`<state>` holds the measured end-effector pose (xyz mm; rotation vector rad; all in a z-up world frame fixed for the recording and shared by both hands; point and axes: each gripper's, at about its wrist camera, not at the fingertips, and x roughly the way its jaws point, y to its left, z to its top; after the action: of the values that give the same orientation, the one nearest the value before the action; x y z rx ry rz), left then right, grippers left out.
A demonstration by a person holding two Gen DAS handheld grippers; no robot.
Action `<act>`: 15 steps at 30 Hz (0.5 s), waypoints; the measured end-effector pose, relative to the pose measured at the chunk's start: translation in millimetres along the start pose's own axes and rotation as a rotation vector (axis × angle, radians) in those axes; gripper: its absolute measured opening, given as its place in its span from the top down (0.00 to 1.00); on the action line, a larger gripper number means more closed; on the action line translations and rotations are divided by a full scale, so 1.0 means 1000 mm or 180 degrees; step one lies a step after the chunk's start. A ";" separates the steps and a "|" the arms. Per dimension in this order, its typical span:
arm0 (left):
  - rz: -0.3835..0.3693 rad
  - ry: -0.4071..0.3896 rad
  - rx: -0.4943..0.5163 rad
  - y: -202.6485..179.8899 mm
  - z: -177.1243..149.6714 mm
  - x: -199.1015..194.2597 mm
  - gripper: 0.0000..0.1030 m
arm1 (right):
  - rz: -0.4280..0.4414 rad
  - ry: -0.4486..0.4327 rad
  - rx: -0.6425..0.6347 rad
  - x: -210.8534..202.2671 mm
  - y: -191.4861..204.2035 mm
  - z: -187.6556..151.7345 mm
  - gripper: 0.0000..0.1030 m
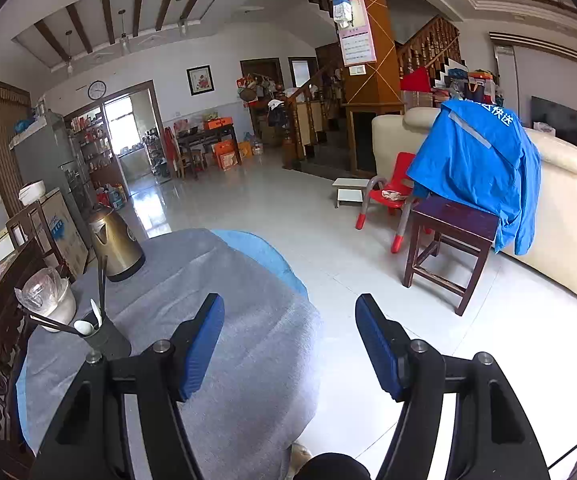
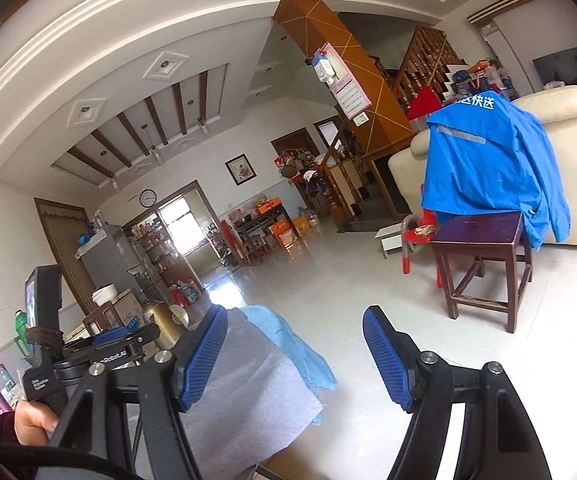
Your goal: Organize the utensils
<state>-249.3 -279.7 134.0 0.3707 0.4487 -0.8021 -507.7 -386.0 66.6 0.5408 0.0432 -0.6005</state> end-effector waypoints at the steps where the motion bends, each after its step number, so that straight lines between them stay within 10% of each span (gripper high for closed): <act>1: -0.0003 0.0007 -0.0003 0.001 0.000 0.000 0.33 | -0.0002 0.0002 0.0011 0.000 -0.001 0.000 0.28; 15: 0.0153 0.0050 -0.0207 0.037 -0.006 -0.008 0.33 | 0.0147 0.0062 -0.0052 0.008 0.023 -0.001 0.28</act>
<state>-228.0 -248.1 138.8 0.3265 0.4778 -0.7366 -488.3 -373.9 75.6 0.5305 0.0540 -0.5493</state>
